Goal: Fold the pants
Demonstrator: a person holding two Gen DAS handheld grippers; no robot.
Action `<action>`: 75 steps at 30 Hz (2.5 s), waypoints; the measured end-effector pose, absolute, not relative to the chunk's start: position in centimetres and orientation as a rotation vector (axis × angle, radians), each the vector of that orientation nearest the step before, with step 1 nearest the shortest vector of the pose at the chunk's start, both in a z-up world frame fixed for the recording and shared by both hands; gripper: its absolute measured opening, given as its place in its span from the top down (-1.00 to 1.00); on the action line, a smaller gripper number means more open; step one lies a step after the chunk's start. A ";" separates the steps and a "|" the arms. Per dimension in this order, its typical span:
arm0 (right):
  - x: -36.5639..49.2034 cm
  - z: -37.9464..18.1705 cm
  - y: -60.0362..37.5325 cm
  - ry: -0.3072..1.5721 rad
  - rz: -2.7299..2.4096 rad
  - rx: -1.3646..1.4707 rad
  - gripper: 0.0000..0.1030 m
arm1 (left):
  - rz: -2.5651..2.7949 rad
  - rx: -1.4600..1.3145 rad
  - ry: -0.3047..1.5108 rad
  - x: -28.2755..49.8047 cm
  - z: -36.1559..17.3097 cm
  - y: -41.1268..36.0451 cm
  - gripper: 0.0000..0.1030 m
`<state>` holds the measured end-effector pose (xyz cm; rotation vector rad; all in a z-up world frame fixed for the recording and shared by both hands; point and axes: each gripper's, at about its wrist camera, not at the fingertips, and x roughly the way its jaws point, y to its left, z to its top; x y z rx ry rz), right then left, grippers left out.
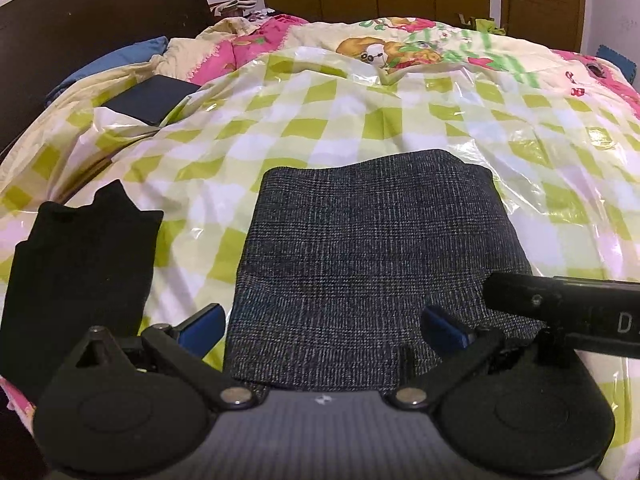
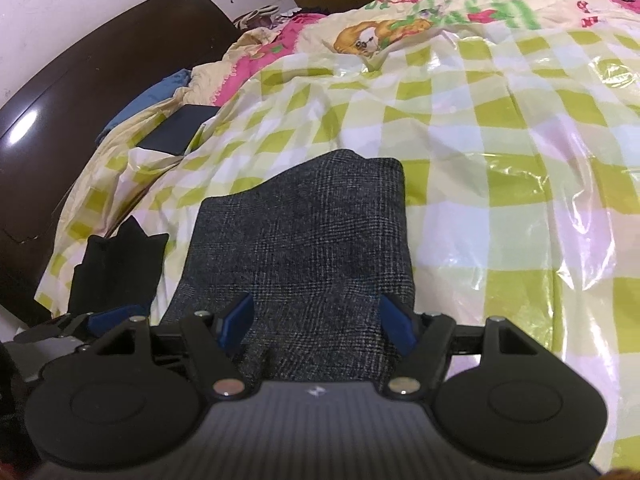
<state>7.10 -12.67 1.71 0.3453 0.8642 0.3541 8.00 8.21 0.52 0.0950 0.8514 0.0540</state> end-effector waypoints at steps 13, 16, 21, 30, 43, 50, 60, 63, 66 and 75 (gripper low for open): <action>7.3 0.6 -12.2 0.894 0.338 0.313 -0.40 | 0.084 0.077 0.855 8.4 -0.1 10.7 -1.00; 7.8 0.7 -12.7 0.886 0.327 0.330 -0.39 | 0.093 0.079 0.851 9.0 -0.1 11.4 -1.00; 9.2 0.7 -13.2 0.871 0.305 0.340 -0.39 | 0.083 0.072 0.836 10.3 -0.1 11.9 -1.00; 11.0 -2.1 -12.7 0.927 0.308 0.359 -0.46 | 0.023 0.068 0.908 12.5 -3.7 12.6 -1.00; 12.4 -3.4 -12.8 0.908 0.394 0.396 -0.52 | -0.165 -0.014 0.881 13.2 -4.0 15.5 -1.00; 12.1 -2.7 -12.5 0.884 0.411 0.401 -0.52 | -0.278 -0.077 0.892 14.0 -5.1 15.7 -1.00; 12.9 -3.6 -12.5 0.888 0.486 0.453 -0.54 | -0.397 -0.131 0.882 14.8 -6.3 16.4 -1.00; 13.8 -4.0 -11.7 0.900 0.477 0.471 -0.57 | -0.391 -0.117 0.895 15.9 -6.5 15.9 -1.00; 13.3 -2.9 -11.6 0.894 0.478 0.462 -0.31 | -0.395 -0.128 0.903 15.5 -6.0 16.1 -1.00; 15.0 -3.4 -12.5 0.950 0.500 0.507 0.02 | -0.351 -0.162 0.875 15.8 -6.4 15.5 -1.00</action>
